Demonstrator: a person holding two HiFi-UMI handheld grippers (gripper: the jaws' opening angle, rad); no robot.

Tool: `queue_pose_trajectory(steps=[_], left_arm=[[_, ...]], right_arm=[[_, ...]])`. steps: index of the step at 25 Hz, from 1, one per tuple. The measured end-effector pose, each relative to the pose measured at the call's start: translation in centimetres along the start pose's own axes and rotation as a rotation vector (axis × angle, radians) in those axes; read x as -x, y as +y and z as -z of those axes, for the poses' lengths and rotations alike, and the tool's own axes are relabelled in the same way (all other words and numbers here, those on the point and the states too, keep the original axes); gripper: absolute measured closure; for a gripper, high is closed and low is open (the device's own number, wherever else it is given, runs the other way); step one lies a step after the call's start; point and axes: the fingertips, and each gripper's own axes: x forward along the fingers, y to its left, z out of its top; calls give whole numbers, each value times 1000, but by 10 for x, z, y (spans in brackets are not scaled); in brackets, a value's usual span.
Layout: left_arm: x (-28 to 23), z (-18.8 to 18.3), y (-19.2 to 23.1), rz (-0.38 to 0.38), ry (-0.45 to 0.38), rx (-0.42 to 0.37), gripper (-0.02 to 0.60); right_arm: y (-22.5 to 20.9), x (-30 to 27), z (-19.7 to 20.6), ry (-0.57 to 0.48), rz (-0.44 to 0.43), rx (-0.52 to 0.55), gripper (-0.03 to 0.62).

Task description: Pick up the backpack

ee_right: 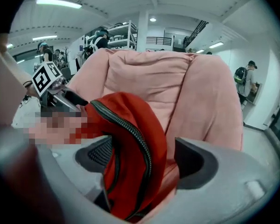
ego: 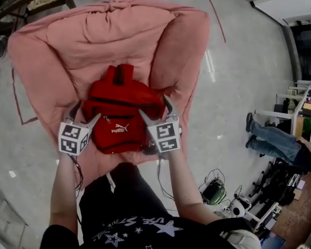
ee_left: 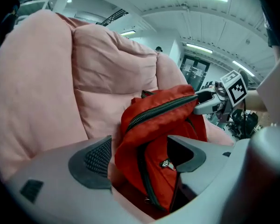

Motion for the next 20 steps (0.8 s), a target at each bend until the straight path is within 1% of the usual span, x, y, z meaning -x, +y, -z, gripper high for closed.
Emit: queue_pose_trajectory(steps=[3, 5, 9, 12, 13, 14, 16, 17, 18, 20], left_arm=[[-19, 7, 11, -12, 25, -54, 230], [-31, 7, 20, -18, 21, -66, 230], [-48, -2, 32, -21, -20, -15, 230], [-68, -2, 33, 20, 28, 19, 239], [-72, -2, 31, 36, 44, 29, 286], [-74, -2, 27, 50, 51, 34, 376], [-74, -4, 19, 69, 52, 23, 498], [-72, -6, 14, 72, 49, 14, 549], [-69, -8, 11, 73, 42, 9, 568], [-59, -15, 7, 74, 9, 22, 570]], right_arm=[[0, -14, -4, 28, 7, 96, 181], [-1, -24, -7, 10, 8, 111, 181], [-3, -42, -7, -31, -9, 86, 183], [-8, -55, -7, -33, -14, 131, 186], [-8, -58, -7, -24, -22, 147, 203], [-5, -60, -5, -14, -36, 156, 238], [4, -61, -4, -7, -71, 163, 333], [10, -60, -4, -12, -86, 159, 371], [15, -58, -4, -22, -102, 146, 406], [25, -52, -7, -49, -139, 114, 495]])
